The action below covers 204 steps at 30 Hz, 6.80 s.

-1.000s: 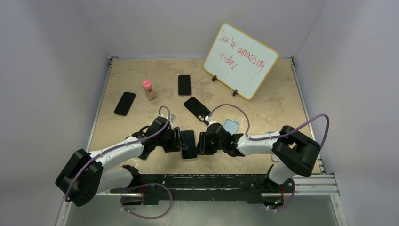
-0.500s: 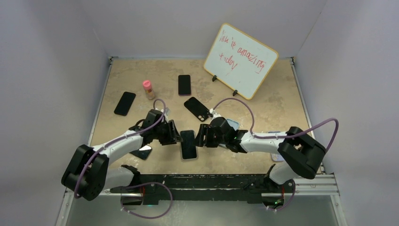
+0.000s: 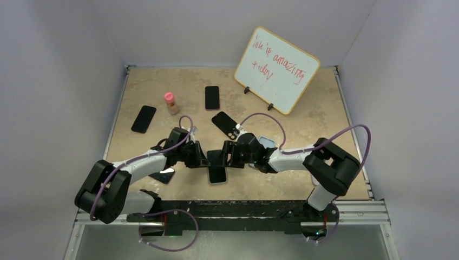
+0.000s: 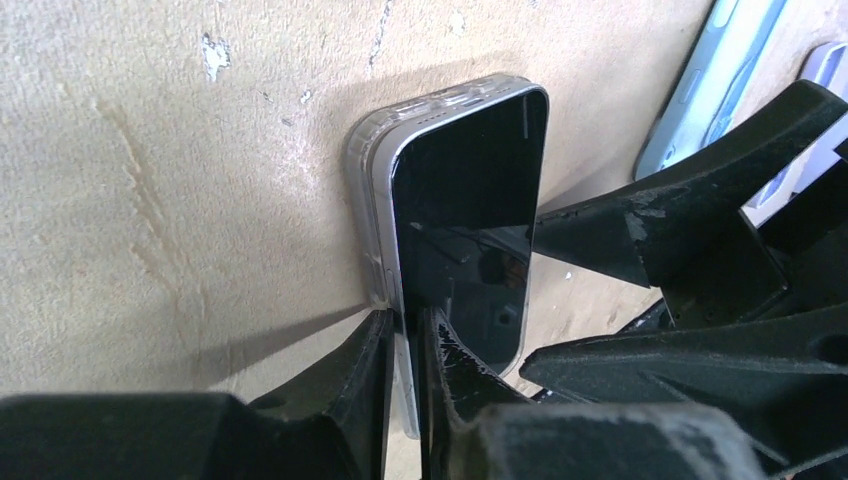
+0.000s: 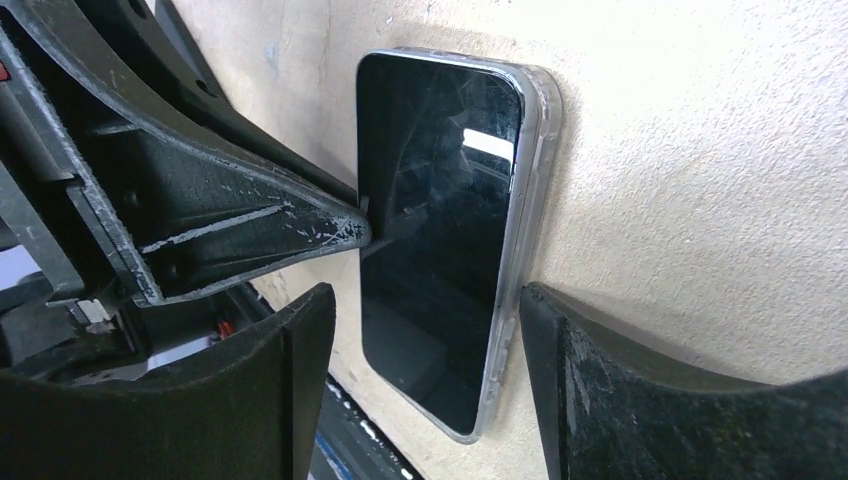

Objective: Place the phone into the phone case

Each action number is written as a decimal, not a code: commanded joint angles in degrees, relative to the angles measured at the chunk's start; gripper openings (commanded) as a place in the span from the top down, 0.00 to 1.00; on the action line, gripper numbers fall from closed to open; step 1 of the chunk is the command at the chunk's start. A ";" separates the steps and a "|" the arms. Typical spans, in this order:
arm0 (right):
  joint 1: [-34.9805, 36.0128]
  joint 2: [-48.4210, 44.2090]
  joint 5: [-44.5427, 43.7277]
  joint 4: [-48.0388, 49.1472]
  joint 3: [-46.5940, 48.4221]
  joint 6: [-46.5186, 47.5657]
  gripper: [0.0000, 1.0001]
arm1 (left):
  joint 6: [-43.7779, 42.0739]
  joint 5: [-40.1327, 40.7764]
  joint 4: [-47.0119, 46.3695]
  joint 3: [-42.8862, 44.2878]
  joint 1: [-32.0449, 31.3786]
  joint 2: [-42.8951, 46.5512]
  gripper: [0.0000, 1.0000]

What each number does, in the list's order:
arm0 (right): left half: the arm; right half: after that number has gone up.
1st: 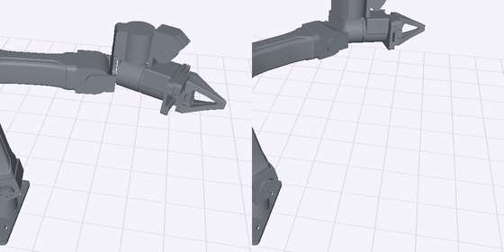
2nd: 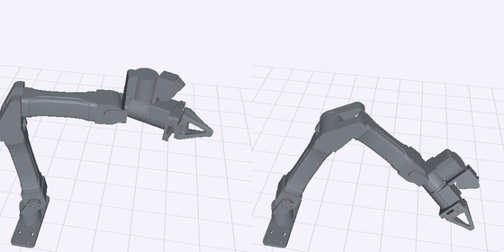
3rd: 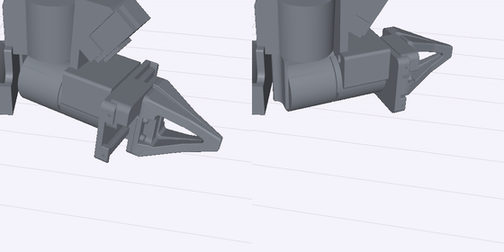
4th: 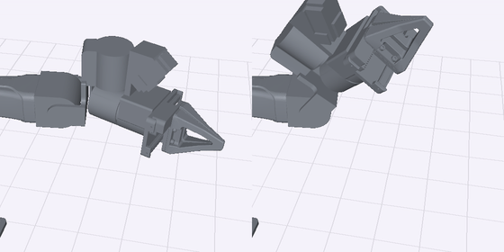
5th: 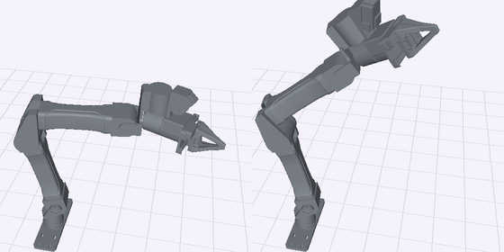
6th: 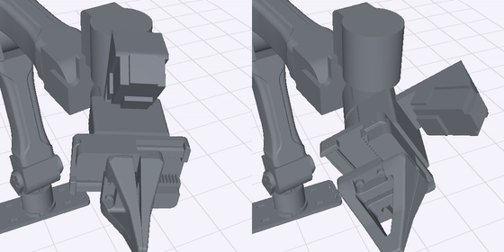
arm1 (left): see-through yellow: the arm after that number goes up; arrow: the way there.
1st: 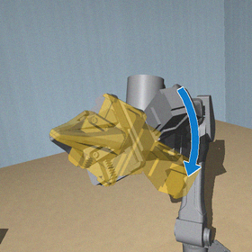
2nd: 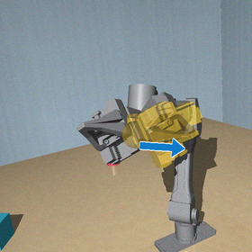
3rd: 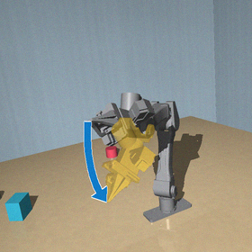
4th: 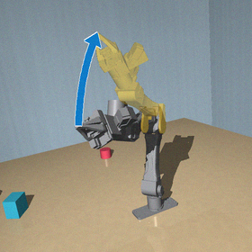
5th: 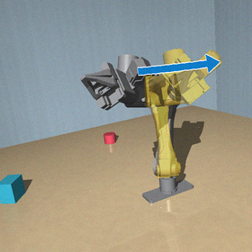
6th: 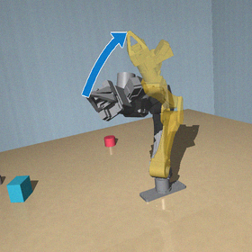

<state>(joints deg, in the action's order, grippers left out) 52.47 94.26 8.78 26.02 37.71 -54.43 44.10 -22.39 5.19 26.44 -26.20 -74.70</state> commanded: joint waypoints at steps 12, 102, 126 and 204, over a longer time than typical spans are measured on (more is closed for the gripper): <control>-3.95 2.25 15.59 31.80 -2.96 -16.25 0.31 | 5.65 -10.51 -11.87 -5.96 0.53 1.14 0.91; -9.65 -36.57 25.94 35.09 -12.98 -11.90 1.00 | 22.35 -22.66 -42.84 -0.02 0.53 25.56 0.26; -9.66 -34.40 26.29 25.16 -9.80 -9.00 0.56 | 21.38 -26.85 -46.59 -2.53 0.53 27.28 1.00; -9.86 -20.50 14.80 9.67 -10.16 2.01 1.00 | -20.66 11.76 21.59 19.75 0.53 24.77 0.09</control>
<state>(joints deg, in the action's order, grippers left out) 42.70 71.81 25.36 32.80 23.57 -52.56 31.53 -21.61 18.98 43.42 -25.63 -50.52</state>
